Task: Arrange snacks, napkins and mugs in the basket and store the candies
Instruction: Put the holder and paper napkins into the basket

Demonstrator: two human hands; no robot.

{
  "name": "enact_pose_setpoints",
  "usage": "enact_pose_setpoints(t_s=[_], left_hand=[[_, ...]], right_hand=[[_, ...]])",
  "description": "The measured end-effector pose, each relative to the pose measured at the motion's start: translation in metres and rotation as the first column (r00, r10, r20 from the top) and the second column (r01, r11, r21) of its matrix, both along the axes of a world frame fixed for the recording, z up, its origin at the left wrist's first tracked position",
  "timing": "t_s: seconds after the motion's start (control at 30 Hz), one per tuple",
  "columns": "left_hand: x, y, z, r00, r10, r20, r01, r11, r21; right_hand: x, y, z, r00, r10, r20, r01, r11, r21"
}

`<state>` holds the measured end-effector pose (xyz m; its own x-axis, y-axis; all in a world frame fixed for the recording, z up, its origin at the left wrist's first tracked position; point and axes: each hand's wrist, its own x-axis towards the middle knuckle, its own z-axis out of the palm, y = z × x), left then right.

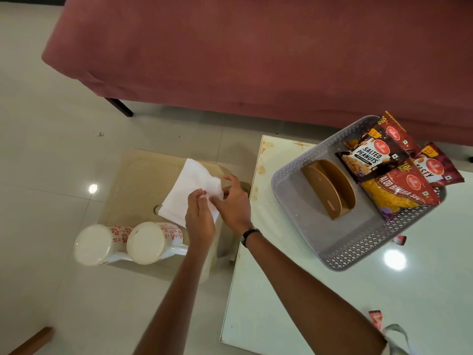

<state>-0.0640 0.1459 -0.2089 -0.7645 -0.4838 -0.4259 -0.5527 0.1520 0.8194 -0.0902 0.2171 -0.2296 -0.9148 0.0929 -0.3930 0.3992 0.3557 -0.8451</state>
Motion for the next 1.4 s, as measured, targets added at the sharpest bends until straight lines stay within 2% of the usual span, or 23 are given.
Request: enact_pose_setpoints(t_s=[0.07,0.13,0.27,0.37,0.43,0.5,0.63,0.7,0.8,0.93,1.0,1.1,1.17,1.2,1.27,1.33,1.4], left_hand=[[0.004,0.004,0.000,1.000,-0.012,-0.021,0.012,1.000,0.013],[0.007,0.010,0.001,0.999,-0.030,-0.043,0.030,1.000,0.007],[0.008,0.030,0.013,0.991,0.007,-0.137,-0.011,0.999,-0.032],[0.002,0.040,0.031,0.980,0.058,-0.190,-0.065,0.997,-0.033],[-0.005,0.046,0.043,0.983,0.078,-0.165,-0.058,0.990,0.128],[-0.012,0.055,0.059,0.992,0.003,-0.129,0.044,0.934,0.356],[-0.015,0.087,0.095,0.971,-0.229,-0.071,0.218,0.717,0.662],[-0.011,0.106,0.102,0.948,-0.310,-0.067,0.261,0.640,0.723],[-0.002,0.125,0.097,0.962,-0.265,-0.064,0.208,0.561,0.801],[0.024,0.138,0.087,0.979,-0.203,-0.037,0.115,0.392,0.913],[0.037,0.146,0.083,0.974,-0.208,-0.095,0.160,0.322,0.933],[0.044,0.158,0.077,0.963,-0.206,-0.176,0.237,0.326,0.915],[0.042,0.165,0.078,0.971,-0.172,-0.164,0.218,0.375,0.901],[0.040,0.167,0.078,0.975,-0.162,-0.154,0.207,0.393,0.896],[0.038,0.170,0.081,0.975,-0.161,-0.154,0.208,0.410,0.888],[0.037,0.173,0.084,0.969,-0.179,-0.168,0.230,0.417,0.880],[0.036,0.176,0.088,0.960,-0.213,-0.181,0.257,0.415,0.873]], right_hand=[[0.000,0.008,0.004,1.000,-0.014,0.022,0.015,0.999,-0.044],[0.002,0.018,0.010,0.996,-0.045,0.073,0.056,0.985,-0.163],[0.001,0.054,0.035,0.981,-0.100,0.168,0.163,0.893,-0.419],[-0.005,0.096,0.062,0.987,-0.027,0.156,0.100,0.872,-0.479],[-0.008,0.128,0.083,0.989,0.040,0.143,0.038,0.860,-0.508],[-0.010,0.158,0.100,0.985,0.099,0.144,-0.005,0.839,-0.544],[-0.008,0.201,0.119,0.984,0.088,0.152,0.018,0.811,-0.585],[-0.004,0.216,0.124,0.990,0.034,0.135,0.043,0.848,-0.528],[0.007,0.233,0.121,0.990,-0.088,0.108,0.128,0.881,-0.456],[0.023,0.244,0.108,0.931,-0.348,0.113,0.362,0.831,-0.422],[0.030,0.246,0.102,0.882,-0.445,0.153,0.469,0.803,-0.369],[0.037,0.252,0.094,0.868,-0.476,0.143,0.495,0.799,-0.341],[0.042,0.255,0.091,0.906,-0.420,0.056,0.423,0.889,-0.178],[0.045,0.256,0.090,0.932,-0.361,-0.032,0.360,0.932,-0.040],[0.051,0.256,0.094,0.942,-0.178,-0.285,0.238,0.952,0.194],[0.055,0.255,0.105,0.886,0.078,-0.457,0.092,0.937,0.338],[0.058,0.253,0.113,0.797,0.333,-0.504,-0.094,0.893,0.441]])
